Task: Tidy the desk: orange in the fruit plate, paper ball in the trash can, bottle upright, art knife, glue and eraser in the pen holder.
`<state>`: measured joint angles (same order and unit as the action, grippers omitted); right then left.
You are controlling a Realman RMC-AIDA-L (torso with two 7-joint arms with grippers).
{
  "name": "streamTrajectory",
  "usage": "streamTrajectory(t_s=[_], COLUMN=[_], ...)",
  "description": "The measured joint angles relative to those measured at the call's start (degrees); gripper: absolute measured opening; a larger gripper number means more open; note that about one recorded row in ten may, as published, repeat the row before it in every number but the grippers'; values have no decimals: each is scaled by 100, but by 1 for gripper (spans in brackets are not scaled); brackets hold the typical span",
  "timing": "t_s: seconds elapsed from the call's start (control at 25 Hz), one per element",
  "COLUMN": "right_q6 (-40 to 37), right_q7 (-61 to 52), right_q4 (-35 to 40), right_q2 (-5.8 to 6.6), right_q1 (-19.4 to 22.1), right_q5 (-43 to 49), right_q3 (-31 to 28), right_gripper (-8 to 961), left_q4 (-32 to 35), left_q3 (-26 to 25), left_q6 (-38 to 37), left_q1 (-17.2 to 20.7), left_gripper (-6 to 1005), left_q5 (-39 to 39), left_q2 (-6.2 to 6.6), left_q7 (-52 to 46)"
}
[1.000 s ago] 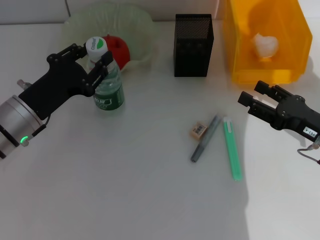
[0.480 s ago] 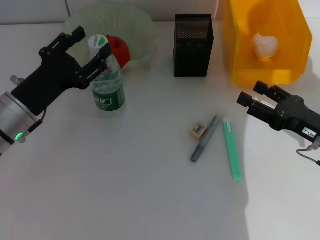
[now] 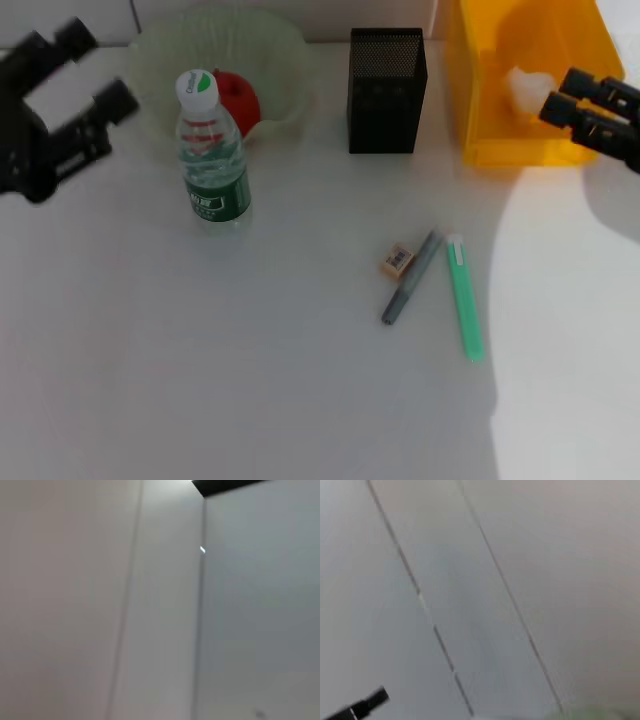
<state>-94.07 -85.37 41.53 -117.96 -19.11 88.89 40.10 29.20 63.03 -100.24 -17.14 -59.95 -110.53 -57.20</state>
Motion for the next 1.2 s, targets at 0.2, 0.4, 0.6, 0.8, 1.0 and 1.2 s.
streamTrajectory(t_s=[0.2, 0.4, 0.6, 0.8, 1.0, 1.2], right_q6=[-453, -1266, -1597, -567, 496, 1194], right_q7=[-3074, -6195, -6986, -7404, -7505, -7506], right_q4=[2847, 5051, 4948, 3787, 2742, 2169], right_q2=[158, 310, -85, -154, -166, -172], right_q1=[-200, -1149, -2037, -2223, -2345, -2450], right_q5=[1589, 4575, 6658, 7070, 6754, 6452], right_q3=[111, 1335, 2330, 3395, 3940, 4276], right_gripper=[761, 749, 737, 725, 712, 700], left_q4=[392, 425, 562, 575, 563, 530], left_q3=[-103, -557, -998, -1011, -1008, -962], left_q6=[-126, -88, 21, 254, 469, 605], left_q1=[-129, -358, -450, -481, -506, -541], left_gripper=[730, 725, 725, 725, 725, 725], left_q5=[-2164, -3386, -3999, -4190, -4253, -4263], left_q2=[334, 153, -87, -151, -180, -193], left_q7=[-1013, -1288, -1325, -1327, -1329, -1329])
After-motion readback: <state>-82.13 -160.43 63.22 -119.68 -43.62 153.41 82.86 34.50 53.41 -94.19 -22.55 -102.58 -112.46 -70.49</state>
